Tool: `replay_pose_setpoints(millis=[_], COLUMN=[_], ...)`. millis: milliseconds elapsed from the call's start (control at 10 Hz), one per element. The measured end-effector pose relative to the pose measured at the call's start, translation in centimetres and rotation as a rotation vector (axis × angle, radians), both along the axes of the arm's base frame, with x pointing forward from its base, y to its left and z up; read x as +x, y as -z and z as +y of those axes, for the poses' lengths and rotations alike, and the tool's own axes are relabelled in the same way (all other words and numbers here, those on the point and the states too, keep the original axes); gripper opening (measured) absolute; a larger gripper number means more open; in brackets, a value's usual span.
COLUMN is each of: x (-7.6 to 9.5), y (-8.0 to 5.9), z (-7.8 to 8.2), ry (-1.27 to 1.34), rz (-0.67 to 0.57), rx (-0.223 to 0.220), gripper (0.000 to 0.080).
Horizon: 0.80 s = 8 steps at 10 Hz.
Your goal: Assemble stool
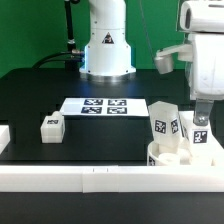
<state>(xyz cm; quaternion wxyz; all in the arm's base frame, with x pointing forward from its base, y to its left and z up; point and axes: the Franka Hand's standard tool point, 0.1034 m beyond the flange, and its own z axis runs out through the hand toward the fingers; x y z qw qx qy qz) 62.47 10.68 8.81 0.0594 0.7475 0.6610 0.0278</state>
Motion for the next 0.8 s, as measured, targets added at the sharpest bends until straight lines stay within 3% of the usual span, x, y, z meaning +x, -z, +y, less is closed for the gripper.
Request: replay_pose_setpoints(millis=[300, 500, 800], x=[-0.22, -0.2, -0.22], y=[0.56, 0.54, 0.55], z=[-0.1, -0.16, -0.2], ry=[-0.002, 0.001, 0.107], rz=[0.008, 0.008, 0.003], rx=[-0.007, -0.007, 0.005], gripper=[0.0637, 0.0334, 0.0334])
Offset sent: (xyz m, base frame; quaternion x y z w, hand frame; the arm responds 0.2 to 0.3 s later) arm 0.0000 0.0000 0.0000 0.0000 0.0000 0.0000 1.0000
